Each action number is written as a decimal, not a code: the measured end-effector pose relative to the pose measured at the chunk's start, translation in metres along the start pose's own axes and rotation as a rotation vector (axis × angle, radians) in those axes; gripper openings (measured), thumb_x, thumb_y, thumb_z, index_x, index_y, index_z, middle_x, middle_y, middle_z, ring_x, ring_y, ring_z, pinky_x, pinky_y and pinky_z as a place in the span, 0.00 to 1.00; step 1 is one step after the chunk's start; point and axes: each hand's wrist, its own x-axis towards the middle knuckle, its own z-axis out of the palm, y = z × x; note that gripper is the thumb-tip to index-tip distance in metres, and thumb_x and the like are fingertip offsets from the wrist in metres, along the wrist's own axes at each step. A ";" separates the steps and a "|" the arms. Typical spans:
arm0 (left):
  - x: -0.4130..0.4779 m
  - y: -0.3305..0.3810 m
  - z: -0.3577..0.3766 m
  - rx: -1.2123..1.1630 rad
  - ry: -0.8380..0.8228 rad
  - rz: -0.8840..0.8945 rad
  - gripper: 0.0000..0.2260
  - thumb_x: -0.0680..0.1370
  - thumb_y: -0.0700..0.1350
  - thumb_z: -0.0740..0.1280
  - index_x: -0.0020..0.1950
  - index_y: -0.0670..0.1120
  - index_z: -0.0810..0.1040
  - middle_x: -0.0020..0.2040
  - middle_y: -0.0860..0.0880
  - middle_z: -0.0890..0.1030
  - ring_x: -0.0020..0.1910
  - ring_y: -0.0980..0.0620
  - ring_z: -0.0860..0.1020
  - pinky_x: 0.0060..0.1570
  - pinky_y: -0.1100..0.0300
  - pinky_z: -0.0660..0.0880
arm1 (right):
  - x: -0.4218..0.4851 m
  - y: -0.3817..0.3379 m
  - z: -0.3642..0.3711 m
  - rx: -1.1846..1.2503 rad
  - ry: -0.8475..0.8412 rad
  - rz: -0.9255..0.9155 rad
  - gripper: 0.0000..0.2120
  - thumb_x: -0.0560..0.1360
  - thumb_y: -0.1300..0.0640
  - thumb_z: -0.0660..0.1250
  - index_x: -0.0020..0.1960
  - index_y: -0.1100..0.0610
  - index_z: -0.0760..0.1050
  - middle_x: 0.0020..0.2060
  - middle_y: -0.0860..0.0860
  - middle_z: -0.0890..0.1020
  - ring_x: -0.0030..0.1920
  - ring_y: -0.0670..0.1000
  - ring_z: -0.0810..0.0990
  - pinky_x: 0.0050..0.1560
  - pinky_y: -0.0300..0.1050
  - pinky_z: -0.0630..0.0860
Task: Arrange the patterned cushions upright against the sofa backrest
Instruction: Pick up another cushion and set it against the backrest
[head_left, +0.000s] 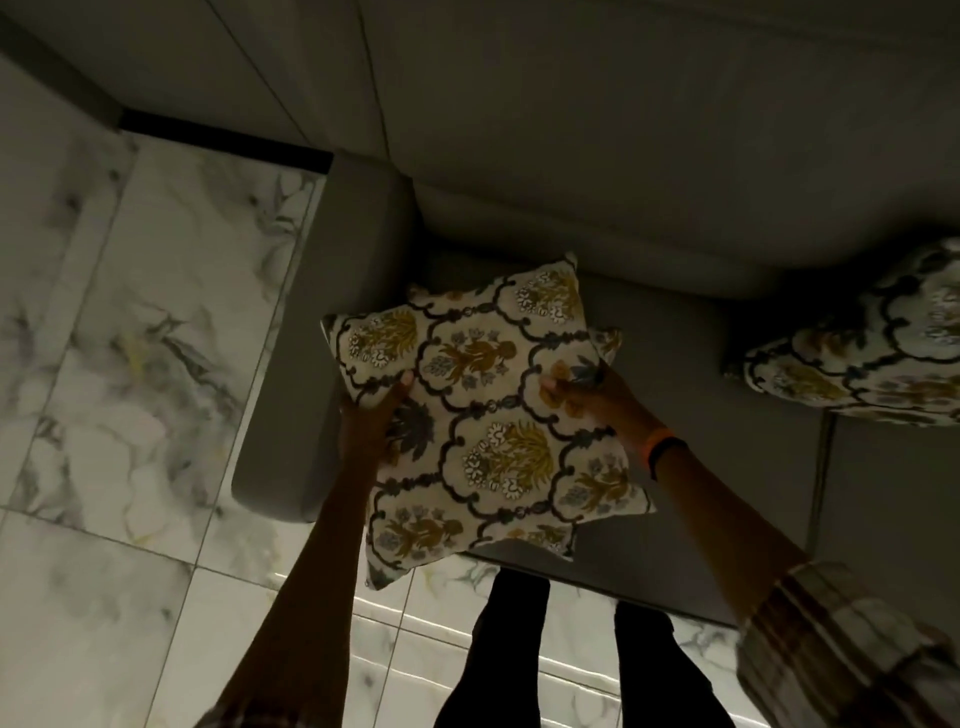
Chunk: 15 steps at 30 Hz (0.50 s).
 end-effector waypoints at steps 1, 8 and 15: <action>-0.004 0.002 -0.001 0.000 0.011 0.076 0.49 0.58 0.65 0.79 0.74 0.54 0.63 0.61 0.53 0.77 0.59 0.49 0.79 0.52 0.55 0.79 | -0.007 -0.004 -0.002 0.015 0.011 -0.027 0.32 0.70 0.52 0.79 0.72 0.51 0.73 0.65 0.52 0.82 0.65 0.55 0.81 0.62 0.52 0.81; -0.073 0.003 0.048 -0.079 -0.067 0.223 0.46 0.64 0.60 0.78 0.76 0.53 0.59 0.72 0.47 0.71 0.67 0.49 0.72 0.62 0.54 0.75 | -0.070 -0.034 -0.067 -0.135 0.190 -0.093 0.23 0.65 0.52 0.83 0.54 0.56 0.77 0.46 0.54 0.85 0.37 0.46 0.83 0.36 0.41 0.76; -0.150 -0.055 0.188 0.282 -0.323 0.368 0.57 0.63 0.53 0.79 0.79 0.46 0.43 0.78 0.47 0.54 0.76 0.44 0.60 0.72 0.49 0.65 | -0.172 -0.052 -0.200 -0.672 0.448 -0.376 0.34 0.64 0.50 0.83 0.67 0.57 0.78 0.59 0.55 0.85 0.59 0.56 0.84 0.61 0.50 0.79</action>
